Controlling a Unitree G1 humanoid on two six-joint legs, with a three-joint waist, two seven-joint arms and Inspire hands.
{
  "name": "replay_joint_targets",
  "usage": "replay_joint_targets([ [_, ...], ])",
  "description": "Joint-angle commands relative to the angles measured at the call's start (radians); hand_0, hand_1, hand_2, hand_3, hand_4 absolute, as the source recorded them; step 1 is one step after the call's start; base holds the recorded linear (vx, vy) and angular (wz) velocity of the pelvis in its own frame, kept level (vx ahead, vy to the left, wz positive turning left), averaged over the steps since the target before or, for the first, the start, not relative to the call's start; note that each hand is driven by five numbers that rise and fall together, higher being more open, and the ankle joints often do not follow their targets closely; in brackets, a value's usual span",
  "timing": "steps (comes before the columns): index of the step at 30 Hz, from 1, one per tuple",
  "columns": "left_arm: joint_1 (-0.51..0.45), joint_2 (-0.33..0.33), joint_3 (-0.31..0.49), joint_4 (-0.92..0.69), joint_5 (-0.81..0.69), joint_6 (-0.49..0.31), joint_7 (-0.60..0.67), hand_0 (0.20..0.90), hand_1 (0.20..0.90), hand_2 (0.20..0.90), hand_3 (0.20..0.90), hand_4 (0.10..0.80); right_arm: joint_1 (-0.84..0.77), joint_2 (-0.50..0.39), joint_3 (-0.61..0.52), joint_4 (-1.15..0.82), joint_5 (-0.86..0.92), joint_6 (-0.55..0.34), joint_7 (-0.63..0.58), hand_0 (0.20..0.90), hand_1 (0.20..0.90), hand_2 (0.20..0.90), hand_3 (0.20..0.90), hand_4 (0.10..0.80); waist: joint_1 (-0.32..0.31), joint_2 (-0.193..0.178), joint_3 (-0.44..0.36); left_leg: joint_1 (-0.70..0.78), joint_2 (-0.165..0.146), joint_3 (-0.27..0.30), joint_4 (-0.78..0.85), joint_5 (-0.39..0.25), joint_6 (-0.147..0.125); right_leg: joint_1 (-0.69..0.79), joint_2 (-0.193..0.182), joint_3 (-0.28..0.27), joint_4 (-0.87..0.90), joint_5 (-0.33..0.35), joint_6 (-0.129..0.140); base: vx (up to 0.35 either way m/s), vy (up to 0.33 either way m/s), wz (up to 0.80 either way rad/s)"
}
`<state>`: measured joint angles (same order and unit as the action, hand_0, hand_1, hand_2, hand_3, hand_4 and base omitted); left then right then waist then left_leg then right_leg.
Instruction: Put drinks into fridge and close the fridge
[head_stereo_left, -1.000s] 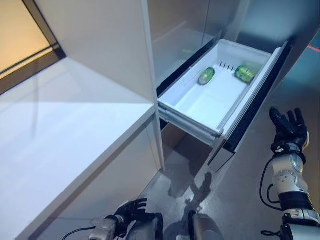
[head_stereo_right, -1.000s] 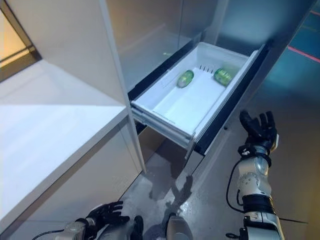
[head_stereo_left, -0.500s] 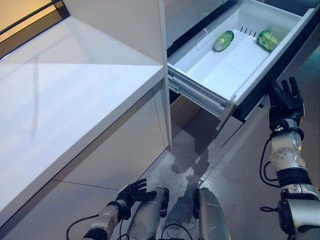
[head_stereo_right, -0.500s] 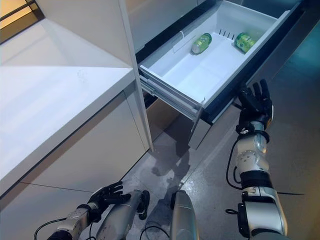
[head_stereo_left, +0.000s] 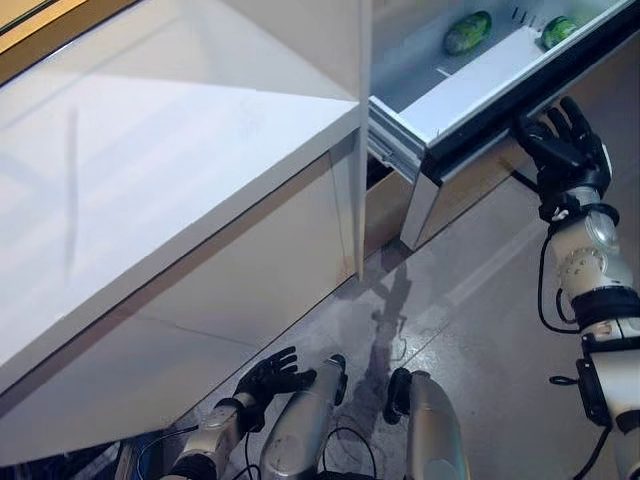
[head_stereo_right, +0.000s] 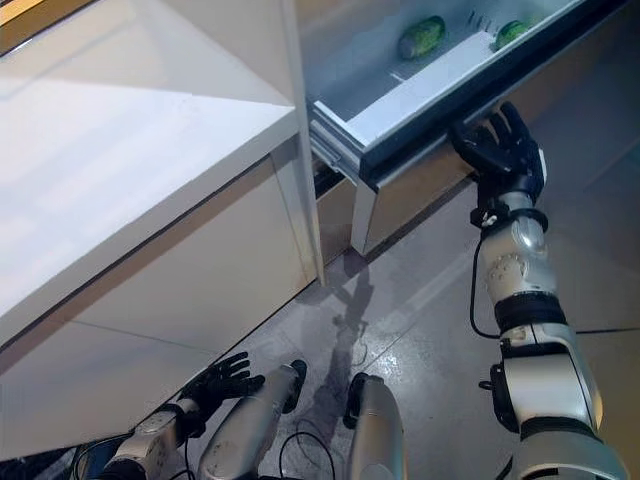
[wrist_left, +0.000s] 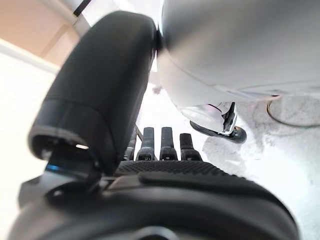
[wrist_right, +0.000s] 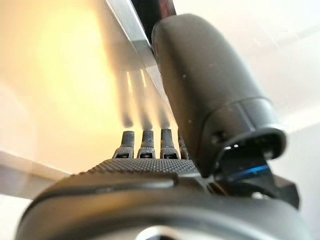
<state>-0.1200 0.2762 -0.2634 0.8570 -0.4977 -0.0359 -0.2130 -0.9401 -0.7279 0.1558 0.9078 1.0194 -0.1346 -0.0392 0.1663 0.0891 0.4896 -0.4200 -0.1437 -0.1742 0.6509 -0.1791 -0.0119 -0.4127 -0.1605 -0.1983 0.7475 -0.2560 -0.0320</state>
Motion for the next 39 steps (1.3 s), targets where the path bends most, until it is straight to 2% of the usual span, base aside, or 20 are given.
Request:
replay_joint_targets([
  [1,0.151,0.122,-0.027,0.021,0.056,0.003,0.004,0.9,0.9,0.9,0.9,0.8,-0.188,-0.053,0.035,-0.072,-0.041,-0.063,0.1,0.9,0.9,0.9,0.9,0.8,0.117,-0.035,-0.045,0.068,-0.03,0.047,-0.015,-0.057,0.125,0.1,0.006,-0.021,-0.027,0.007,-0.026,0.055,-0.082,0.44],
  [6,0.165,0.147,-0.014,0.091,0.104,-0.035,-0.018,0.9,0.9,0.9,0.9,0.8,-0.193,-0.065,0.003,-0.023,-0.057,-0.092,0.052,0.9,0.9,0.9,0.9,0.8,0.153,-0.048,-0.095,0.141,-0.023,0.005,-0.146,-0.013,0.11,0.185,0.005,-0.057,-0.146,0.039,0.003,0.085,-0.08,0.45],
  [11,0.174,0.153,0.0,0.136,0.158,-0.037,-0.026,0.9,0.9,0.9,0.9,0.8,-0.182,-0.07,-0.021,-0.029,-0.085,-0.125,-0.027,0.9,0.9,0.9,0.9,0.8,0.152,-0.074,-0.148,0.224,-0.005,-0.003,-0.256,0.013,0.095,0.276,0.021,-0.063,-0.305,0.089,0.035,0.068,-0.053,0.14],
  [15,0.191,0.152,0.007,0.153,0.185,-0.037,-0.037,0.9,0.9,0.9,0.9,0.8,-0.136,-0.067,-0.053,-0.095,-0.216,-0.221,-0.194,0.9,0.9,0.9,0.9,0.8,0.124,-0.101,-0.199,0.292,0.018,0.01,-0.333,0.026,0.086,0.341,0.044,-0.044,-0.428,0.131,0.059,0.034,-0.03,-0.06],
  [17,0.201,0.141,0.012,0.158,0.183,-0.029,-0.039,0.9,0.9,0.9,0.9,0.8,-0.08,-0.066,-0.068,-0.188,-0.325,-0.228,-0.243,0.9,0.9,0.9,0.9,0.8,0.09,-0.114,-0.236,0.326,0.028,0.029,-0.384,0.043,0.082,0.368,0.059,-0.018,-0.497,0.162,0.067,-0.006,0.038,-0.11],
  [19,0.206,0.122,0.025,0.169,0.182,-0.019,-0.04,0.9,0.9,0.9,0.9,0.8,-0.007,-0.059,-0.079,-0.288,-0.338,-0.209,-0.248,0.9,0.9,0.9,0.9,0.8,0.052,-0.123,-0.272,0.359,0.034,0.048,-0.419,0.047,0.078,0.388,0.069,0.013,-0.547,0.18,0.07,0.002,0.083,-0.31],
  [20,0.209,0.109,0.03,0.168,0.189,-0.011,-0.037,0.9,0.9,0.9,0.9,0.8,0.045,-0.051,-0.091,-0.34,-0.364,-0.166,-0.245,0.9,0.9,0.9,0.9,0.8,0.03,-0.127,-0.29,0.371,0.037,0.063,-0.429,0.046,0.076,0.394,0.074,0.032,-0.57,0.19,0.073,0.0,0.066,-0.48],
  [25,0.205,0.077,0.049,0.176,0.222,0.012,-0.041,0.9,0.9,0.9,0.9,0.8,0.283,0.011,-0.152,-0.517,-0.366,-0.074,-0.215,0.9,0.9,0.9,0.9,0.8,-0.044,-0.131,-0.341,0.418,0.053,0.125,-0.478,0.05,0.07,0.415,0.091,0.088,-0.636,0.222,0.081,-0.033,0.031,-0.58],
  [28,0.191,0.058,0.07,0.197,0.247,0.019,-0.036,0.9,0.9,0.9,0.9,0.8,0.53,0.119,-0.179,-0.599,-0.444,-0.057,-0.131,0.9,0.9,0.9,0.9,0.8,-0.106,-0.126,-0.373,0.454,0.064,0.173,-0.547,0.069,0.061,0.423,0.101,0.111,-0.687,0.247,0.094,-0.027,0.009,-0.51],
  [30,0.198,0.051,0.078,0.187,0.243,0.027,-0.037,0.9,0.9,0.9,0.9,0.8,0.66,0.16,-0.195,-0.617,-0.474,-0.041,-0.08,0.9,0.9,0.9,0.9,0.8,-0.129,-0.119,-0.389,0.469,0.071,0.195,-0.585,0.084,0.057,0.425,0.107,0.117,-0.704,0.254,0.099,-0.021,0.012,-0.54],
  [31,0.201,0.046,0.09,0.176,0.212,0.036,-0.043,0.9,0.9,0.9,0.9,0.8,0.771,0.206,-0.206,-0.601,-0.466,-0.028,-0.005,0.9,0.9,0.9,0.9,0.8,-0.154,-0.115,-0.399,0.48,0.076,0.215,-0.617,0.096,0.054,0.425,0.114,0.124,-0.717,0.259,0.104,-0.019,-0.003,-0.6],
  [34,0.2,0.04,0.124,0.16,0.169,0.056,-0.062,0.9,0.9,0.9,0.9,0.8,0.911,0.284,-0.199,-0.507,-0.499,-0.005,0.077,0.9,0.9,0.9,0.9,0.8,-0.185,-0.114,-0.409,0.495,0.084,0.238,-0.649,0.107,0.049,0.427,0.123,0.128,-0.731,0.262,0.107,-0.025,-0.036,-0.33],
  [36,0.2,0.037,0.144,0.159,0.171,0.058,-0.072,0.9,0.9,0.9,0.9,0.8,0.973,0.319,-0.179,-0.413,-0.536,-0.011,0.085,0.9,0.9,0.9,0.9,0.8,-0.197,-0.117,-0.409,0.498,0.086,0.252,-0.649,0.104,0.048,0.426,0.125,0.128,-0.726,0.258,0.105,-0.025,-0.05,-0.18],
  [37,0.199,0.037,0.148,0.162,0.172,0.056,-0.075,0.9,0.9,0.9,0.9,0.8,0.985,0.327,-0.173,-0.38,-0.53,0.025,0.09,0.9,0.9,0.9,0.9,0.8,-0.2,-0.118,-0.409,0.499,0.087,0.255,-0.648,0.103,0.048,0.426,0.125,0.127,-0.725,0.257,0.105,-0.013,-0.047,-0.2],
  [39,0.189,0.036,0.155,0.195,0.188,0.039,-0.076,0.9,0.9,0.9,0.9,0.8,1.004,0.367,-0.159,-0.187,-0.574,0.021,0.124,0.9,0.9,0.9,0.9,0.8,-0.203,-0.116,-0.407,0.508,0.09,0.264,-0.649,0.101,0.049,0.434,0.13,0.122,-0.72,0.249,0.1,-0.001,-0.049,-0.11],
])
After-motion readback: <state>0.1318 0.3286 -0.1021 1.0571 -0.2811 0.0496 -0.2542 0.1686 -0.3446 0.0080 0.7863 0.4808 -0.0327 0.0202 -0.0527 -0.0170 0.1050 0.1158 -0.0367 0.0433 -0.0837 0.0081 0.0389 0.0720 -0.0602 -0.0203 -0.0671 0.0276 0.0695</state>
